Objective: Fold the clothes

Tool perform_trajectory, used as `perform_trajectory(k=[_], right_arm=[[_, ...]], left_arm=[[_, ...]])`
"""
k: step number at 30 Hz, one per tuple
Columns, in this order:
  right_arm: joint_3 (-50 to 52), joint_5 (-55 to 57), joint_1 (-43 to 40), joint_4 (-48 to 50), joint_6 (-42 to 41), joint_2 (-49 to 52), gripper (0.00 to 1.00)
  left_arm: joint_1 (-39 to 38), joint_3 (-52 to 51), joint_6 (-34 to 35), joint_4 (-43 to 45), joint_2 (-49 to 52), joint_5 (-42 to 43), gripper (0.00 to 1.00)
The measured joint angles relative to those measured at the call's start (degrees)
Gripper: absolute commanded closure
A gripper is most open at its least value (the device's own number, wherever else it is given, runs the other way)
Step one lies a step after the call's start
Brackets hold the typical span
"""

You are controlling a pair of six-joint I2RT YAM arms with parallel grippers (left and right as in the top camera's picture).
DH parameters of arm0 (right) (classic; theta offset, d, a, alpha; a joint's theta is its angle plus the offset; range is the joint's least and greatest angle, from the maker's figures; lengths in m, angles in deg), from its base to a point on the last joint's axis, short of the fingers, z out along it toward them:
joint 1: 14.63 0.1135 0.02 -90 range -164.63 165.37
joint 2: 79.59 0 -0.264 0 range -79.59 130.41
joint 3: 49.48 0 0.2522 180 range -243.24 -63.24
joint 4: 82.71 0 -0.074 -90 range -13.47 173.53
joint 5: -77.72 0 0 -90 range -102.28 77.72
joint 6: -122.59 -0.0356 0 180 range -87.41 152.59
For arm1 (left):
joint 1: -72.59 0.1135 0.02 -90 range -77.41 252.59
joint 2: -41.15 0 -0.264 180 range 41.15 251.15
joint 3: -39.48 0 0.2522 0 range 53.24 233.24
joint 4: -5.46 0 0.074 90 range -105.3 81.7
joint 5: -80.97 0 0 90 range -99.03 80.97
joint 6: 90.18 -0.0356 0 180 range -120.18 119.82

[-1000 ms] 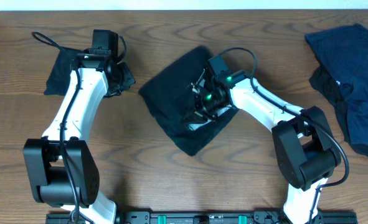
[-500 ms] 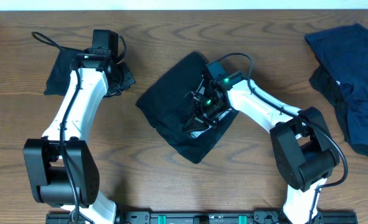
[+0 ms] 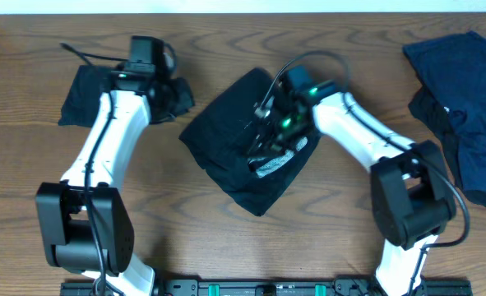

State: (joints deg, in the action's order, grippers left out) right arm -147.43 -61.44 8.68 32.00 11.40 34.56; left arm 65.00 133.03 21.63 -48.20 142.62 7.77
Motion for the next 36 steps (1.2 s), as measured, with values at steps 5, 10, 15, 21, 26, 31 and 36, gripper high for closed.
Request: perform_trajectory(k=[5,10,15,21,26,31,36], right_arm=[[-1.3,2.7,-6.6,-0.6,2.4,-1.0,0.9],[-1.3,7.8,-8.8,2.7,3.6,-1.0,0.94],[-1.3,17.7,-8.8,6.4,3.4,-1.0,0.99],[-1.3,26.1,-8.8,8.7,2.7,-0.7,0.99],[-1.2,28.9,-8.8,8.8,2.5,0.9,0.98],[-1.2,29.8,-8.8,8.8,2.5,3.8,0.98],[-1.2,29.9,-8.8,8.2,2.3,8.1,0.96]], left_arm=[[-5.6,-0.6,-0.6,-0.1,0.0,2.6,0.94],[-8.0,-0.6,-0.6,-0.2,0.0,2.8,0.94],[-11.1,-1.8,-0.6,1.2,0.4,2.9,0.94],[-14.8,-2.1,-0.6,3.2,5.9,3.9,0.94],[-15.4,-2.8,-0.3,-0.9,8.8,8.1,0.94],[-15.4,-2.9,-0.2,-8.2,8.7,10.2,0.94],[-15.4,-3.4,-0.2,-12.0,8.7,10.9,0.94]])
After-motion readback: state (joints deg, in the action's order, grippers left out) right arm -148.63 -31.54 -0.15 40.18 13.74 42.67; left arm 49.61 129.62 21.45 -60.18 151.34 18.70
